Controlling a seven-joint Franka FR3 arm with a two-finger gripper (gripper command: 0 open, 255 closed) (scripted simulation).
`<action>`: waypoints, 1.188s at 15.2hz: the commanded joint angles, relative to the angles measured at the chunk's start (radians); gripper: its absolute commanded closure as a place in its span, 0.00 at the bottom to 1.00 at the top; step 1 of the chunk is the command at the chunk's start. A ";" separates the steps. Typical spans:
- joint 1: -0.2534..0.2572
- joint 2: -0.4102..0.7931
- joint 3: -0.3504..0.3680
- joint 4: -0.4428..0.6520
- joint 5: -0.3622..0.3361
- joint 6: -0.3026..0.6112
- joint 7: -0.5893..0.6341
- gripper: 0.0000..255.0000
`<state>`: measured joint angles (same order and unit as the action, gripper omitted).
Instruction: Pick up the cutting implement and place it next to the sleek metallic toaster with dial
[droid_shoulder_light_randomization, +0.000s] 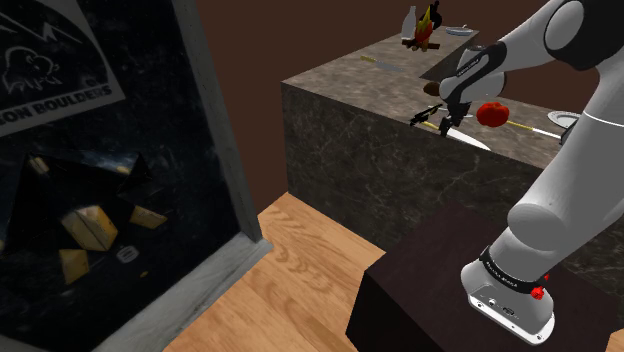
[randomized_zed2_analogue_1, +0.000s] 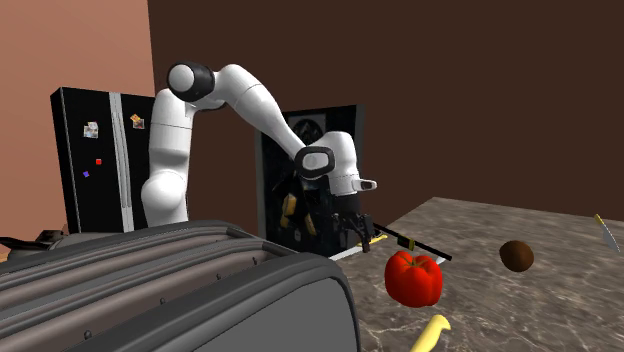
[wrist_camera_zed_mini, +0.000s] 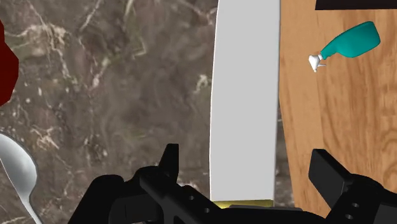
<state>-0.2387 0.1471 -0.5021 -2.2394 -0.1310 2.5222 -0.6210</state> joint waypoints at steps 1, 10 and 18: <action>-0.001 0.003 0.000 0.001 0.002 0.002 -0.001 0.00; -0.002 0.003 0.000 -0.002 0.002 0.006 -0.003 1.00; 0.002 -0.027 -0.002 0.013 -0.014 -0.037 0.005 1.00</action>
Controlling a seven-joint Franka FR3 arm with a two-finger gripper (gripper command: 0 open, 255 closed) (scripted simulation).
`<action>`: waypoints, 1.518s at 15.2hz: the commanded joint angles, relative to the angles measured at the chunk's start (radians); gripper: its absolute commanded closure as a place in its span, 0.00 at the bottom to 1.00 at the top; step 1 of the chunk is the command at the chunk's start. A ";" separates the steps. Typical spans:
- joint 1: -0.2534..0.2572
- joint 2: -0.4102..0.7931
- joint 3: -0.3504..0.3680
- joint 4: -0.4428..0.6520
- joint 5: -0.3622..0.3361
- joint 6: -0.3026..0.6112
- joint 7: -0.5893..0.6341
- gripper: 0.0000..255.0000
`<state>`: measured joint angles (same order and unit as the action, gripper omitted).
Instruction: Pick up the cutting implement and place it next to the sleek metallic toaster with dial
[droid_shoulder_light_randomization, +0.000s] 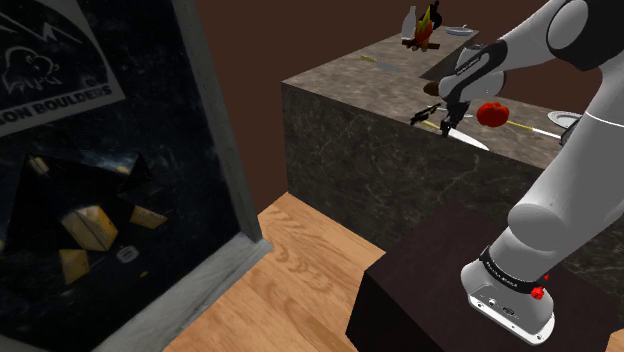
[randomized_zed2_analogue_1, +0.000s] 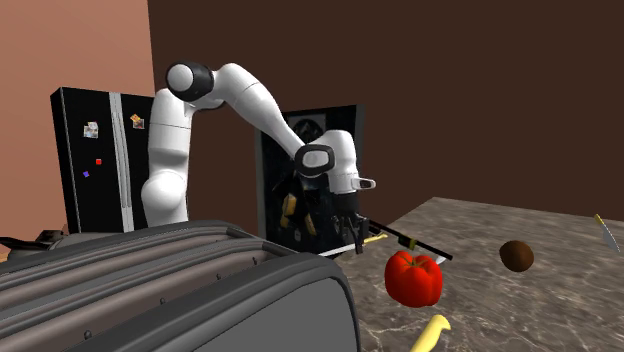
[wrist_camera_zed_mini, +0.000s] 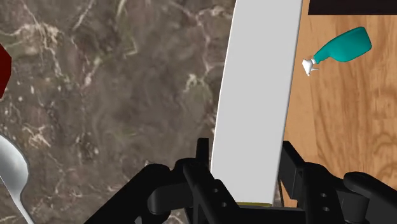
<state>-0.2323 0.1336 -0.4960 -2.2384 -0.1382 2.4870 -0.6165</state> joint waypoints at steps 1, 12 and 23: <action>-0.003 -0.023 -0.008 0.016 -0.012 -0.015 0.003 1.00; 0.008 -0.115 -0.010 0.078 -0.051 -0.162 0.015 1.00; 0.014 -0.179 -0.002 0.166 -0.070 -0.308 0.014 1.00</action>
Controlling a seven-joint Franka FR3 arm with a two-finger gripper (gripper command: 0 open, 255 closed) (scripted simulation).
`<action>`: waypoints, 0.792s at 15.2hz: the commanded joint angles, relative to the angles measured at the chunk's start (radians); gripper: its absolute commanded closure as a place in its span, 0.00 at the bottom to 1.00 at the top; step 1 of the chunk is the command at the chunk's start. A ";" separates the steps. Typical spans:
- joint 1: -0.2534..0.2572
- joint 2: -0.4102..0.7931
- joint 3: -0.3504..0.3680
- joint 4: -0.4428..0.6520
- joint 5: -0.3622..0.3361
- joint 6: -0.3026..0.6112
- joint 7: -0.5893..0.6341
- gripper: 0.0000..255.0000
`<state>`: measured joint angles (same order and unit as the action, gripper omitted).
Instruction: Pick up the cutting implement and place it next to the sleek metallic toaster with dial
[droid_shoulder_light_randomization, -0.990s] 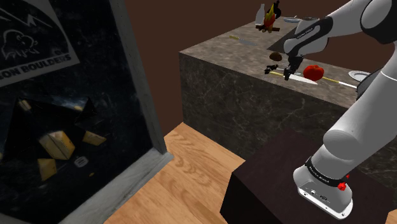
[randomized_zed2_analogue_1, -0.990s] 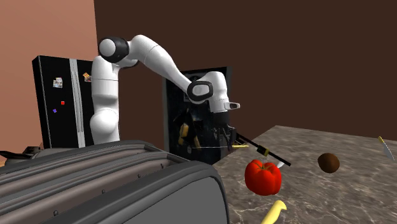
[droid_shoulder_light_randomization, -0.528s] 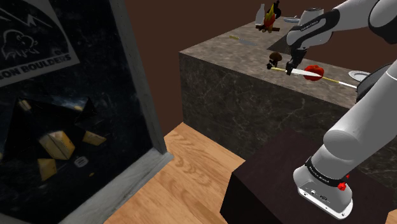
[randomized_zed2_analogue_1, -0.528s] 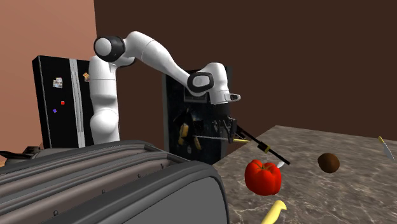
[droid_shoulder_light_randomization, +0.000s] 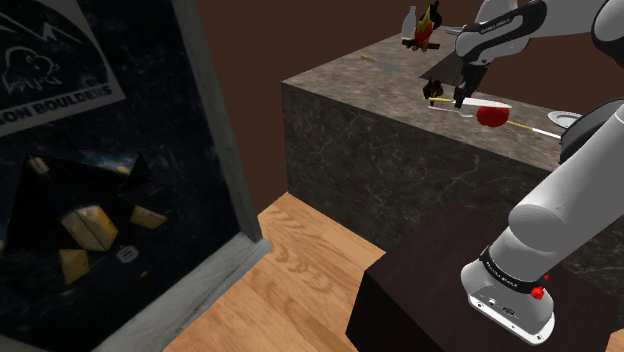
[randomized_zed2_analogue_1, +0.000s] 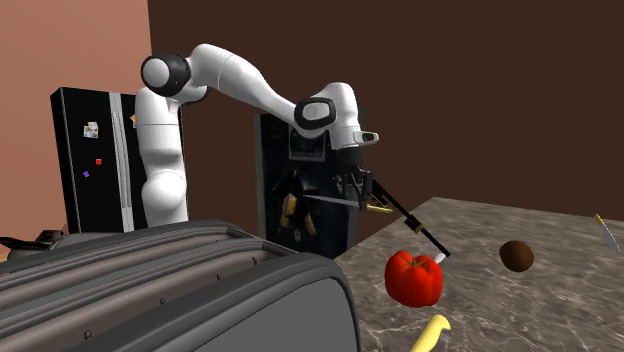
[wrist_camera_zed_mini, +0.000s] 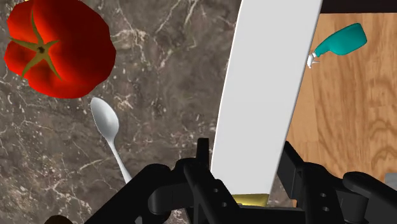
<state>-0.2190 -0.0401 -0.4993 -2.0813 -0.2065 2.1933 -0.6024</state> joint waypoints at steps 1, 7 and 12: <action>0.001 -0.010 0.002 0.018 -0.002 -0.028 -0.001 1.00; 0.004 -0.032 0.007 0.078 -0.005 -0.107 -0.006 1.00; 0.007 -0.043 0.011 0.134 -0.005 -0.173 -0.013 1.00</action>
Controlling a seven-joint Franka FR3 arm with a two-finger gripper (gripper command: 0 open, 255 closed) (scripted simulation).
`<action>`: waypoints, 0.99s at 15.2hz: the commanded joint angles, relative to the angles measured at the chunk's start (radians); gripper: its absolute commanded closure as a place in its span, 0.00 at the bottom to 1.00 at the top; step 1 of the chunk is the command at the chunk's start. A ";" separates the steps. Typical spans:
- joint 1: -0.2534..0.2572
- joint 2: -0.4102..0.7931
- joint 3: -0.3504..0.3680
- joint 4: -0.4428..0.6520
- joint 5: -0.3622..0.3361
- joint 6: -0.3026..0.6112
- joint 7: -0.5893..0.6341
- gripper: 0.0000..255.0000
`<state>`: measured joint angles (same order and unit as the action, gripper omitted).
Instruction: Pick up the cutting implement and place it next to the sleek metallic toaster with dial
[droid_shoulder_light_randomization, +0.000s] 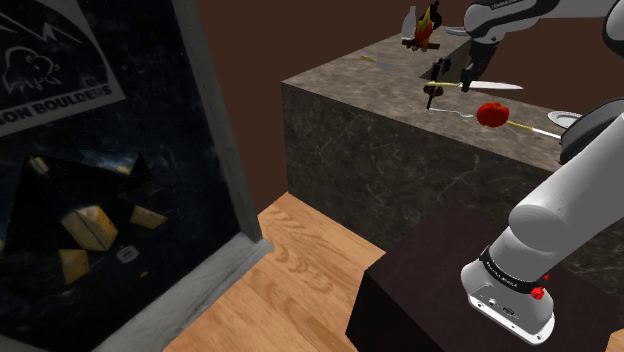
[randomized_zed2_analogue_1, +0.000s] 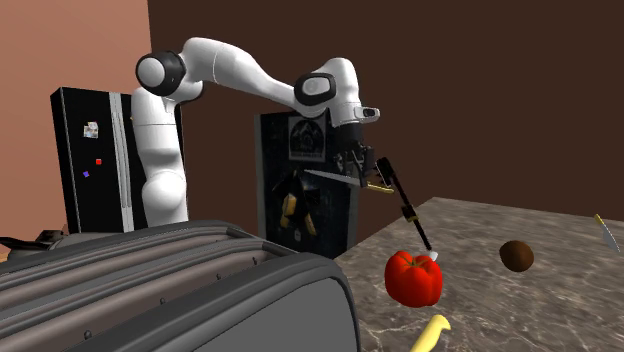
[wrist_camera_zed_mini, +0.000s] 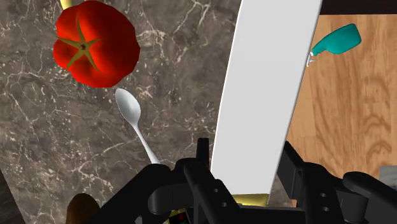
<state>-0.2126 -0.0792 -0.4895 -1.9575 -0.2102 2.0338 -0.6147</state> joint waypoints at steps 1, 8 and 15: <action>0.001 -0.006 0.002 0.022 -0.001 -0.027 -0.002 1.00; 0.004 -0.010 0.006 0.111 0.004 -0.119 -0.015 1.00; 0.006 -0.002 0.007 0.212 0.013 -0.213 -0.032 1.00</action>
<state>-0.2068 -0.0840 -0.4822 -1.7618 -0.1987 1.8354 -0.6436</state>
